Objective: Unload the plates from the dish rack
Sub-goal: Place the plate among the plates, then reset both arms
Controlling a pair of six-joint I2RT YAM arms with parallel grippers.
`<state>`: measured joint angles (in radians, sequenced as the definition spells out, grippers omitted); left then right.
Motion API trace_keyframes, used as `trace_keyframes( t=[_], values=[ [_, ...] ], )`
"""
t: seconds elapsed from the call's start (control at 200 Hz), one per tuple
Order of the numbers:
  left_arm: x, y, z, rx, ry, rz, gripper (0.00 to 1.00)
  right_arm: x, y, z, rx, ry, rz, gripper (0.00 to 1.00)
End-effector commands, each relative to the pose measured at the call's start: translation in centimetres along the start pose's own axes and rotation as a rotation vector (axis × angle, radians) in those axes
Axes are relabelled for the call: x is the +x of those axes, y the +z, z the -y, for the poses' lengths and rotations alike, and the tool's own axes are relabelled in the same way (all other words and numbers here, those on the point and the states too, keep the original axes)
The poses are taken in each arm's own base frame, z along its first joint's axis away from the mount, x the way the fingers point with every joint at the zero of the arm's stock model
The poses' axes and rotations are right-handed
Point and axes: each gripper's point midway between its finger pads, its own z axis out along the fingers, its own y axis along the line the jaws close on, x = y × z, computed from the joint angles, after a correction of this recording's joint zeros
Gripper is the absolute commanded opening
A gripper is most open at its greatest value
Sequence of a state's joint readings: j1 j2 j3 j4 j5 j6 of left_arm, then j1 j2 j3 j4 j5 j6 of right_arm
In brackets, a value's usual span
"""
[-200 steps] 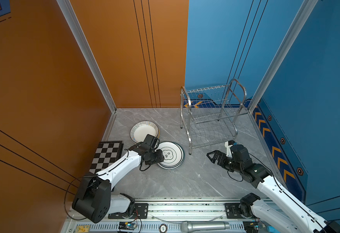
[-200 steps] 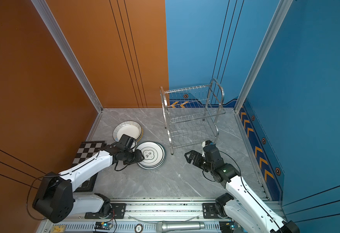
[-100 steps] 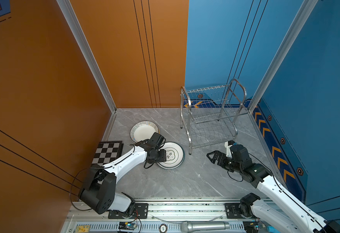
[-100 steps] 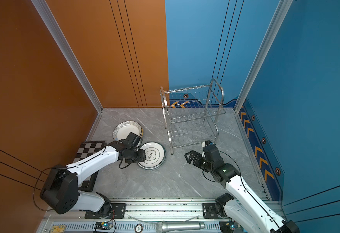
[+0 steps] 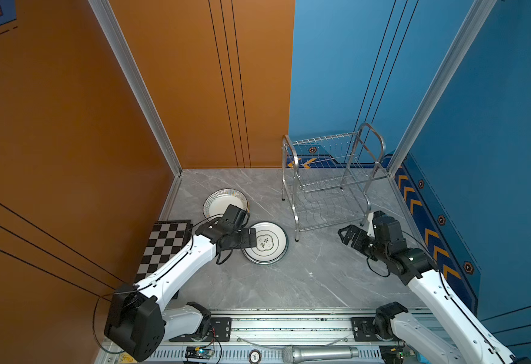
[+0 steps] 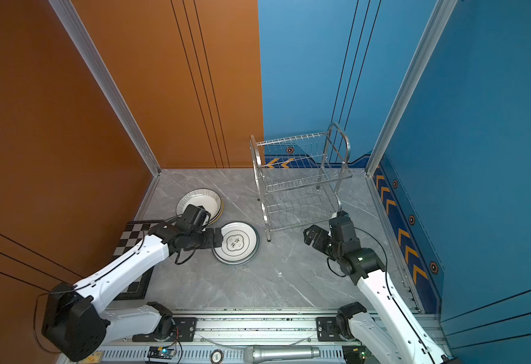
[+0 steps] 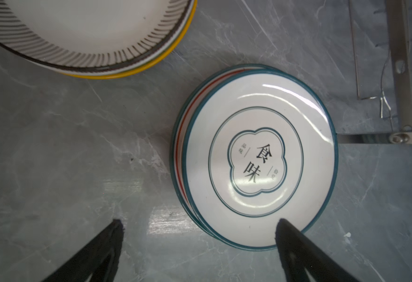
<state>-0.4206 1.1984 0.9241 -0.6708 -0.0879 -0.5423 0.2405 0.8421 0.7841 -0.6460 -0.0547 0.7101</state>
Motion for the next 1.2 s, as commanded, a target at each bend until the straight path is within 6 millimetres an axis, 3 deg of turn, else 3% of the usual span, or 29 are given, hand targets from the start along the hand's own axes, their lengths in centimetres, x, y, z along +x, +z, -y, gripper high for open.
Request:
trace_keyframes(
  t=[0.0, 0.135, 0.175, 0.27, 0.38, 0.456, 0.541, 0.726, 0.846, 0.941, 1.071, 1.197],
  values=[
    [-1.8, -1.7, -3.1, -0.1, -0.014, 0.104, 0.98, -2.1, -1.4, 6.0, 0.29, -0.019, 0.064, 1.0],
    [-4.4, -3.3, -5.2, -0.146, -0.047, 0.277, 0.98, -5.8, -3.7, 11.5, 0.569, 0.054, 0.285, 1.0],
    [-5.1, -3.6, -5.8, -0.168, -0.066, 0.321, 0.98, -6.6, -4.2, 12.3, 0.624, 0.044, 0.339, 1.0],
    [-6.0, -3.1, -7.3, -0.232, -0.04, 0.412, 0.98, -7.5, -2.7, 12.3, 0.595, -0.026, 0.42, 1.0],
    [-6.7, -1.3, -8.1, -0.264, 0.028, 0.477, 0.98, -7.4, 1.2, 9.1, 0.318, -0.24, 0.517, 1.0],
    [-7.3, -0.1, -8.0, -0.25, 0.093, 0.509, 0.98, -8.1, 0.8, 9.4, 0.274, -0.21, 0.684, 1.0],
    [-7.8, 0.6, -8.4, -0.295, 0.15, 0.515, 0.98, -8.7, 0.1, 11.0, 0.323, -0.182, 0.791, 1.0],
    [-9.5, 1.0, -9.7, -0.309, 0.177, 0.661, 0.98, -9.3, 2.7, 11.6, 0.32, -0.196, 0.693, 1.0],
    [-9.2, 0.8, -9.8, -0.213, 0.177, 0.797, 0.98, -9.3, 5.6, 12.4, 0.314, -0.162, 0.655, 1.0],
    [-9.1, 1.8, -10.7, -0.185, 0.148, 0.789, 0.98, -9.3, 7.7, 12.1, 0.279, -0.198, 0.671, 1.0],
    [-9.2, 3.0, -11.9, -0.219, 0.147, 0.812, 0.98, -10.2, 8.8, 11.1, 0.303, -0.266, 0.645, 1.0],
    [-9.0, 4.9, -11.5, -0.187, 0.19, 0.803, 0.99, -10.6, 9.1, 12.4, 0.374, -0.235, 0.703, 1.0]
  ],
)
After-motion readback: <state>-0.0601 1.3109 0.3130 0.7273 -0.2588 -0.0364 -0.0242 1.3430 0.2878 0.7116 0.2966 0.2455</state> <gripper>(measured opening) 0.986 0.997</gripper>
